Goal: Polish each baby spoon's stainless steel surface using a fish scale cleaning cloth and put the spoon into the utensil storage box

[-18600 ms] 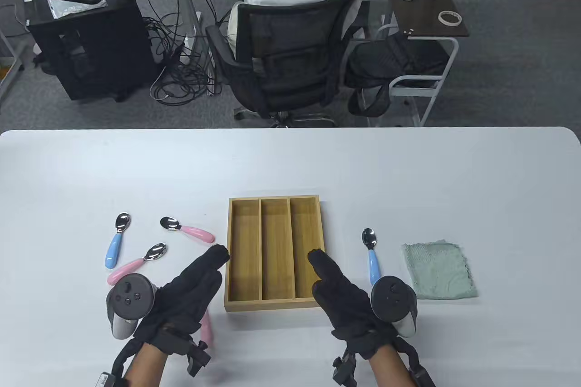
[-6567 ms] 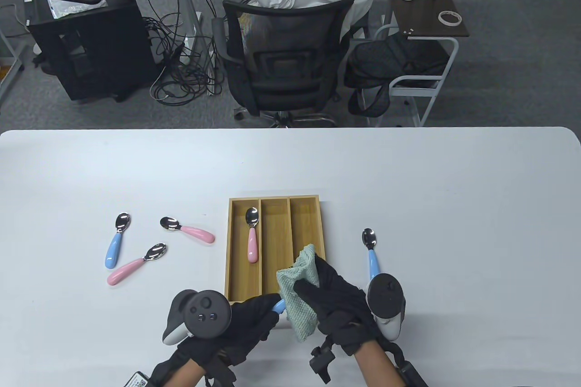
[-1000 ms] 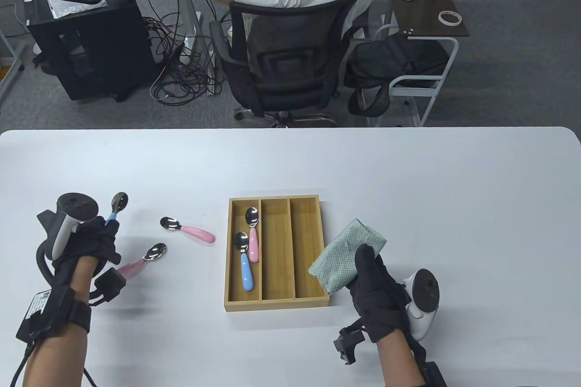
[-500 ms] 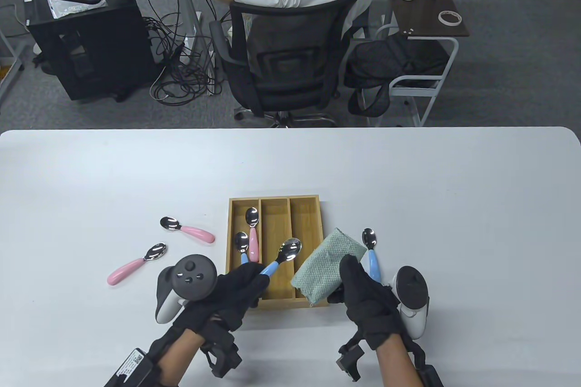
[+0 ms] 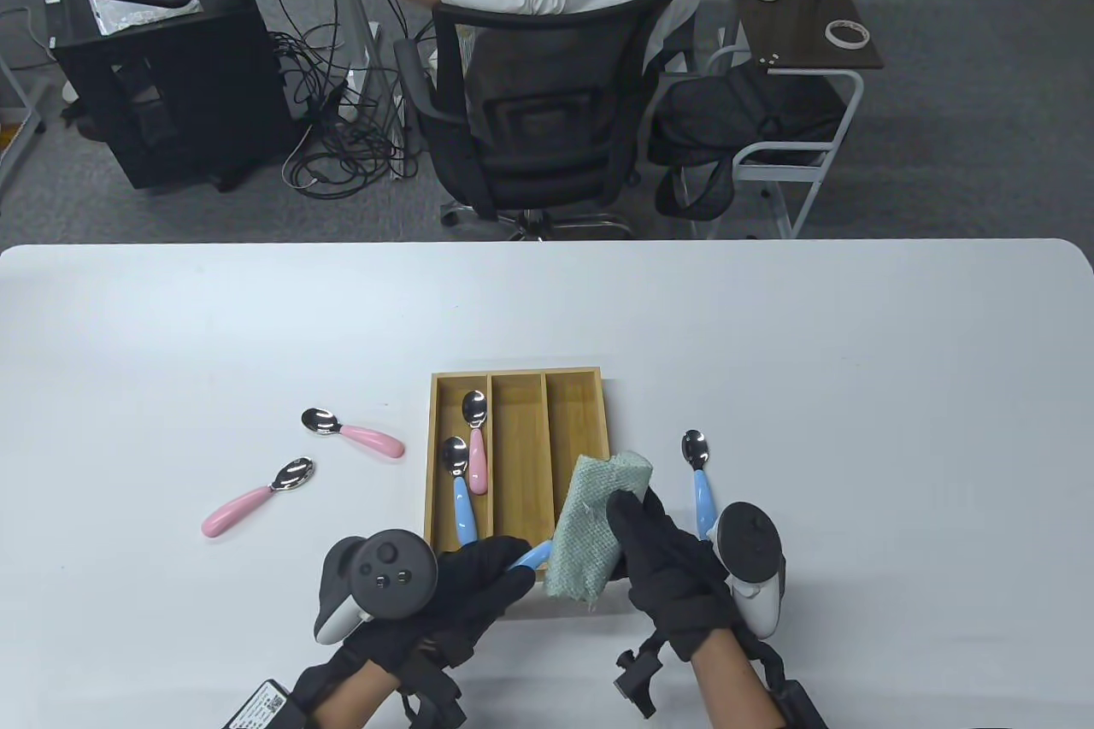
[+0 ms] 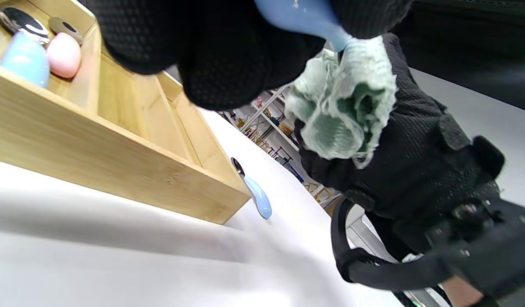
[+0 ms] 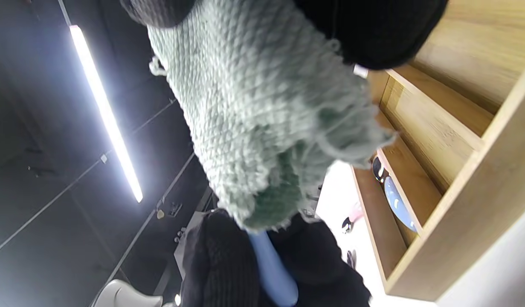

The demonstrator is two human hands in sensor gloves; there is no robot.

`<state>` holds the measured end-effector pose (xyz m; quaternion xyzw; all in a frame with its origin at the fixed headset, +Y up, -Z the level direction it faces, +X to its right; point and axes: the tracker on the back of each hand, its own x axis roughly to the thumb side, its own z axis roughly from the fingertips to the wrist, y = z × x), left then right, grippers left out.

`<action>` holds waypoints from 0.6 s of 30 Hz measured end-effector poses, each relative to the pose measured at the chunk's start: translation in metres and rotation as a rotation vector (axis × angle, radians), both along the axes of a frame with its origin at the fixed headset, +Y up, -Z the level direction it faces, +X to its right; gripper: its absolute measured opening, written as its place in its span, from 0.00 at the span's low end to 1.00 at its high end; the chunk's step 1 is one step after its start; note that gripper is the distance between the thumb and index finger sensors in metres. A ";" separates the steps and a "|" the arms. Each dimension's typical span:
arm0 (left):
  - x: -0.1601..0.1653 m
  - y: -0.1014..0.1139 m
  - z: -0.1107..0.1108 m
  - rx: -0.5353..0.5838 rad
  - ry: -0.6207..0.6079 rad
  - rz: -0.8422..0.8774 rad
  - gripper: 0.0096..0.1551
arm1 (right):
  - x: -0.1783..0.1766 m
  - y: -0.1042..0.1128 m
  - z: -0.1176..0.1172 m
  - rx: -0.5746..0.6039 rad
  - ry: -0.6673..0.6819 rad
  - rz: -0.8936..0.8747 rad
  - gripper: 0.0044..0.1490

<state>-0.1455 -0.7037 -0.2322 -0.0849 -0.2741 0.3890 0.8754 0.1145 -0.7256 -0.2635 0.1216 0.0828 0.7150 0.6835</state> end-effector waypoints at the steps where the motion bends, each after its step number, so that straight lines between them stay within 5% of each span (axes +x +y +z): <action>1: 0.002 0.001 0.002 0.016 0.009 -0.010 0.30 | 0.001 0.001 0.001 -0.003 -0.043 0.002 0.49; 6: 0.012 0.005 0.012 0.126 0.075 -0.120 0.30 | 0.007 0.007 0.006 0.036 -0.270 0.109 0.47; 12: 0.017 0.006 0.013 0.101 0.062 -0.114 0.30 | -0.004 0.007 0.006 0.065 -0.129 0.062 0.47; 18: 0.012 0.006 0.012 0.095 0.048 -0.082 0.30 | -0.008 0.014 0.010 0.218 -0.208 0.174 0.38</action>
